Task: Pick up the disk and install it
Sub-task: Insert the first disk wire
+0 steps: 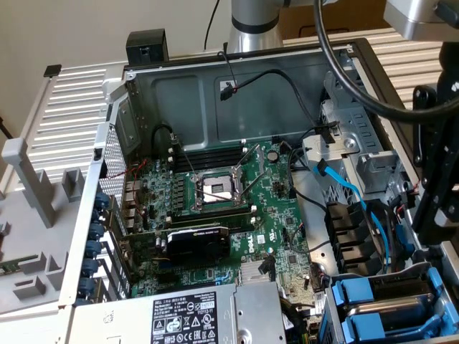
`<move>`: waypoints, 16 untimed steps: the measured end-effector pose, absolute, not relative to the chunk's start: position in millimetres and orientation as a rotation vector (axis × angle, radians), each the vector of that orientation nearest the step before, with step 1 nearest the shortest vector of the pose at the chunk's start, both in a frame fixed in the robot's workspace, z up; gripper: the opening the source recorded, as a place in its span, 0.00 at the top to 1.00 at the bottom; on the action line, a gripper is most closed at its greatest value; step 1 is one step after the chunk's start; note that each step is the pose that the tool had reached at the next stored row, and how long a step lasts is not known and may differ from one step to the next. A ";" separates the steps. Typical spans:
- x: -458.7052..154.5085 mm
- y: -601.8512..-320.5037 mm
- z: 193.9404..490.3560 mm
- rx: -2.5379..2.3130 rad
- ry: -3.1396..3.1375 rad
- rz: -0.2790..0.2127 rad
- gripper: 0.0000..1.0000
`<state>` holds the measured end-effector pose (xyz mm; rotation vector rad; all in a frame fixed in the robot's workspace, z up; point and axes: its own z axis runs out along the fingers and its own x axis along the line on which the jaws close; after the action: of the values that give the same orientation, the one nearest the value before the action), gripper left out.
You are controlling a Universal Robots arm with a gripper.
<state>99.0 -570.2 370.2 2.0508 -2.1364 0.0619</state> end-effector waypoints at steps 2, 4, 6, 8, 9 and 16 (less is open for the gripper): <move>99.1 -570.7 370.0 2.051 -2.136 0.062 0.83; 99.2 -571.4 369.8 2.051 -2.136 0.062 0.83; 99.2 -571.6 369.7 2.051 -2.136 0.062 0.83; 99.2 -571.5 369.7 2.051 -2.136 0.062 0.83; 99.2 -571.5 369.6 2.051 -2.136 0.062 0.83; 99.2 -571.5 365.3 2.051 -2.137 0.063 0.83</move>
<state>99.2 -571.5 365.3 2.0508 -2.1368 0.0633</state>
